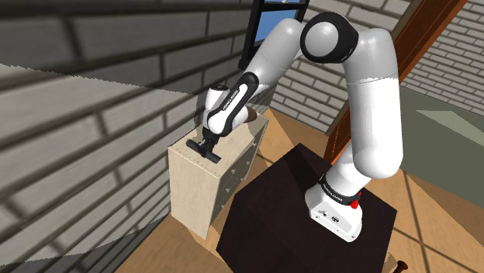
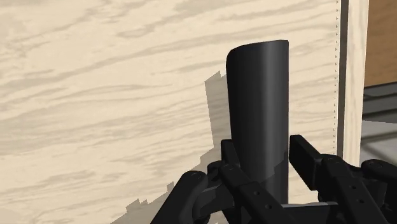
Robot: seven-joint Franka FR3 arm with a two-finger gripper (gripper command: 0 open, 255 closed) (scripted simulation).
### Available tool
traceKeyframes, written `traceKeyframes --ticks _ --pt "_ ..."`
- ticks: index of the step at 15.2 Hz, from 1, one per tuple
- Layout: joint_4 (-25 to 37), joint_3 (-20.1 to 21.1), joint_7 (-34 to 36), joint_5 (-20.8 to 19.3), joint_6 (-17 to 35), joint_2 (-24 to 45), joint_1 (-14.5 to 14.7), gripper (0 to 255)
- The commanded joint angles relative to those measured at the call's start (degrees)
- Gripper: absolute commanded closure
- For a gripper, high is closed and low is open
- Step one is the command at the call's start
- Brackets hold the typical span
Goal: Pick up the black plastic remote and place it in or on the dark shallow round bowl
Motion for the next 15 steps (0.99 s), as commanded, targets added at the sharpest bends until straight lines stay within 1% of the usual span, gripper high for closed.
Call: traceKeyframes --ticks 1,15 --pt "0.03 0.21 0.01 -0.01 0.16 0.36 0.19 255" --pt "-3.13 1.09 0.08 0.69 -6.97 -9.96 -0.61 255"
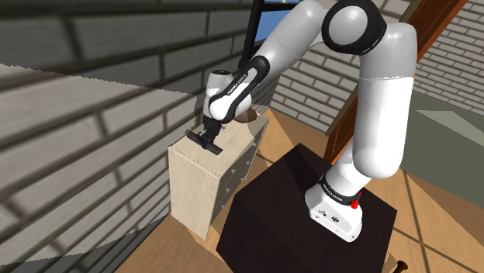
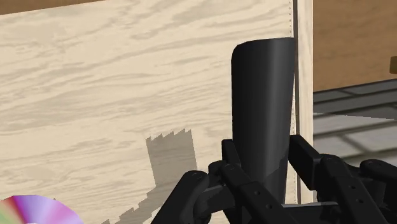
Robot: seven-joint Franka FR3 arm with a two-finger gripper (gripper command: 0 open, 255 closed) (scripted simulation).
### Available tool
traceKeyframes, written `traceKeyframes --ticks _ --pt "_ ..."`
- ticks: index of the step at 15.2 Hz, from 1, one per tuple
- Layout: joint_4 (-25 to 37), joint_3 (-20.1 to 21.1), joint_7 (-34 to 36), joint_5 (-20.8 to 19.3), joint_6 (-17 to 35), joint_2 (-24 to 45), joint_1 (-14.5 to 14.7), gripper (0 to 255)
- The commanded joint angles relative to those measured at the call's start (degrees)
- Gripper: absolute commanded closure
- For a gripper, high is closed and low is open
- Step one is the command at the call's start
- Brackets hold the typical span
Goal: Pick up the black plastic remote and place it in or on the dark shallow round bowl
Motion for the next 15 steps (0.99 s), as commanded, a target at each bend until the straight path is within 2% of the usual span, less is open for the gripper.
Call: traceKeyframes --ticks 1,11,15 --pt "-0.45 0.15 0.05 0.14 -1.16 -1.61 -0.08 255" --pt "-1.33 0.68 0.05 0.76 -6.94 -8.29 -0.54 255" --pt "-0.86 -0.59 -5.92 1.37 -7.52 -7.99 -4.79 255"
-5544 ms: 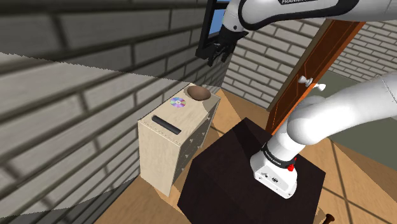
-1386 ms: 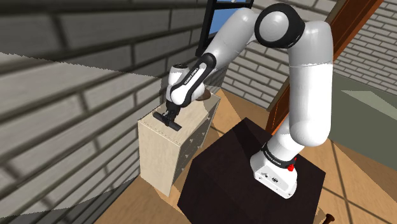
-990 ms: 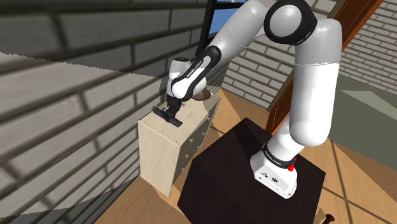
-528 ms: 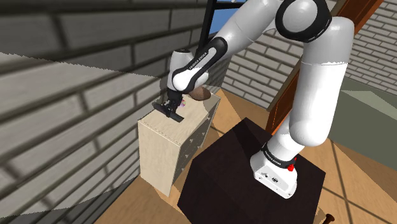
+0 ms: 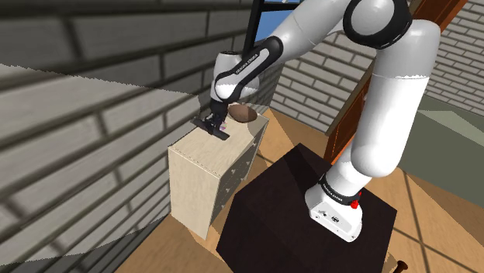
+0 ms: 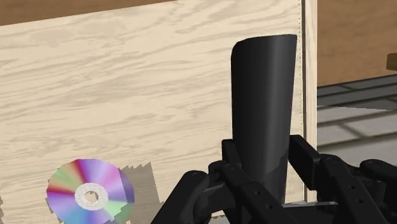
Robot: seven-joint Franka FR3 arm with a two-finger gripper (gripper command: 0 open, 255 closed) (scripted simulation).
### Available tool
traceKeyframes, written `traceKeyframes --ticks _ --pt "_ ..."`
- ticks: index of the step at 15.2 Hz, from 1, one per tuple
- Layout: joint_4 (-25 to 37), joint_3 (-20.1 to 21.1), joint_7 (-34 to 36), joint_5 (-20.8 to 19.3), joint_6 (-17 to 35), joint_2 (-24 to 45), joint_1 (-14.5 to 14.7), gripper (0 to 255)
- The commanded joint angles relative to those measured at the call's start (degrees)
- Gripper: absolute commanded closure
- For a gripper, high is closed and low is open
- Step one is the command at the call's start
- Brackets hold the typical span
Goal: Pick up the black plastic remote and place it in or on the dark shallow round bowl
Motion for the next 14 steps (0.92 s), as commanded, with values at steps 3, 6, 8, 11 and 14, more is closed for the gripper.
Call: traceKeyframes --ticks 3,6,8,11,14 --pt "0.82 -1.29 -5.83 0.50 -0.53 0.71 -4.11 255" --pt "2.45 -2.29 -9.99 0.74 -1.47 1.70 -7.14 255" --pt "3.87 -2.95 -12.66 0.87 -2.22 2.56 -9.10 255" --pt "6.49 -3.89 -16.50 1.02 -3.55 4.14 -11.98 255" --pt "9.70 -4.79 -20.13 1.13 -5.12 6.05 -14.75 255"
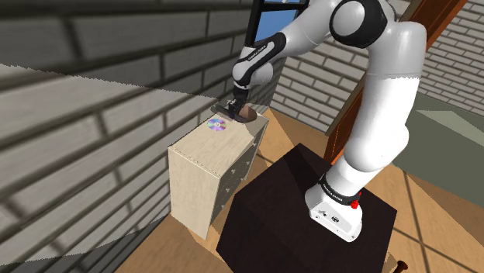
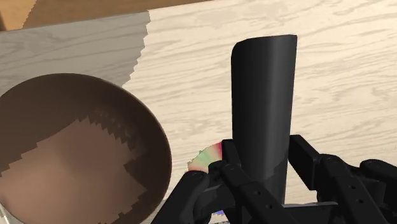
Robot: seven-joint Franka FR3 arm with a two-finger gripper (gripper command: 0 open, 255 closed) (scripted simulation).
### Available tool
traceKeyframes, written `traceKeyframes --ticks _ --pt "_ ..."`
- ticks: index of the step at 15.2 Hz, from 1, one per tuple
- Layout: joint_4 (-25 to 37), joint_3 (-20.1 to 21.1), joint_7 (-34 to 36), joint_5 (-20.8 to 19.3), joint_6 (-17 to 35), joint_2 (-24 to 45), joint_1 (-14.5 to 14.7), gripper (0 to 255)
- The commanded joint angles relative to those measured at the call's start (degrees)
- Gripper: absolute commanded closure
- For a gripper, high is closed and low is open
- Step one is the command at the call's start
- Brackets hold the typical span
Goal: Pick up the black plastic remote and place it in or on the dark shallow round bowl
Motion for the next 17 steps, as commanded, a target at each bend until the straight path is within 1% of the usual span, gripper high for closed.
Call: traceKeyframes --ticks 1,7,10,11,17 --pt "2.95 -0.61 -2.49 0.03 -1.40 1.74 -1.89 255" --pt "11.66 -2.10 -8.94 0.16 -5.48 6.83 -7.11 255" --pt "17.04 -2.72 -11.82 0.20 -7.96 9.93 -9.58 255" --pt "19.89 -3.00 -13.11 0.21 -9.27 11.56 -10.73 255" --pt "20.42 -2.84 -13.39 0.40 -6.38 14.99 -10.83 255"
